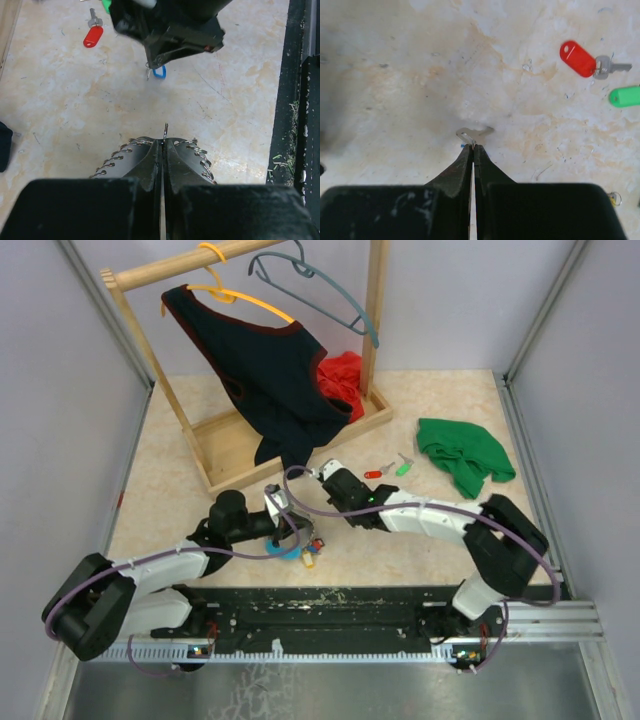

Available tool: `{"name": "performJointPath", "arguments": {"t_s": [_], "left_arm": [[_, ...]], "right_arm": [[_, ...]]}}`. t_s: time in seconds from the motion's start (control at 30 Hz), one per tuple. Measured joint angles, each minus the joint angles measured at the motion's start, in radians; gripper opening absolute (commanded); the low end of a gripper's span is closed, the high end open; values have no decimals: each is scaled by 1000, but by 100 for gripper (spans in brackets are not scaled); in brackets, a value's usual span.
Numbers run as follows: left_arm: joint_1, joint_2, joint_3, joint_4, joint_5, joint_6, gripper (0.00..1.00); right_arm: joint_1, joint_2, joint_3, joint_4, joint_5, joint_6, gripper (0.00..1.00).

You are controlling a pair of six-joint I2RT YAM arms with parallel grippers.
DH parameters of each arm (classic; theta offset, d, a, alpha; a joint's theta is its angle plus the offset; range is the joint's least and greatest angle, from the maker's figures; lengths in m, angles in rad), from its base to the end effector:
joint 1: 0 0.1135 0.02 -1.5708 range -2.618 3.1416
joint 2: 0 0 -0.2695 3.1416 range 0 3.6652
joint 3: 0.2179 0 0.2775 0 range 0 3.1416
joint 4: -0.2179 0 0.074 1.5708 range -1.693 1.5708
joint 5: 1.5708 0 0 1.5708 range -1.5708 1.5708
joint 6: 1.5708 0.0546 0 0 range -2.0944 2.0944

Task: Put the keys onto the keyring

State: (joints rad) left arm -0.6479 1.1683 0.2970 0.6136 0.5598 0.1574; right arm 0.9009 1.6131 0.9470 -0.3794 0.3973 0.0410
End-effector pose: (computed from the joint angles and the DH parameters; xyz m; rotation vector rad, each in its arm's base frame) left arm 0.1827 -0.1746 0.1621 1.0891 1.5234 -0.8519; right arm 0.2301 0.2564 0.1549 -0.9178 2.3256 -0.1433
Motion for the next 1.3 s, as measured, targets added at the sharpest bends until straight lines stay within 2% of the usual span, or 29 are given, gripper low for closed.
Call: {"name": "performJointPath", "arguments": {"t_s": [0.2, 0.33, 0.57, 0.83, 1.07, 1.3], "left_arm": [[0, -13, 0, 16, 10, 5, 0], [0, -16, 0, 21, 11, 20, 0], [0, -18, 0, 23, 20, 46, 0], [0, -29, 0, 23, 59, 76, 0], [0, -45, 0, 23, 106, 103, 0], [0, -32, 0, 23, 146, 140, 0]], "right_arm": [[-16, -230, -96, 101, -137, -55, 0], [-64, -327, -148, 156, -299, -109, 0], [-156, -417, -167, 170, -569, -147, 0], [-164, -474, -174, 198, -822, -279, 0], [-163, -439, -159, 144, -937, -405, 0], [-114, -427, -145, 121, -933, -510, 0]]}}
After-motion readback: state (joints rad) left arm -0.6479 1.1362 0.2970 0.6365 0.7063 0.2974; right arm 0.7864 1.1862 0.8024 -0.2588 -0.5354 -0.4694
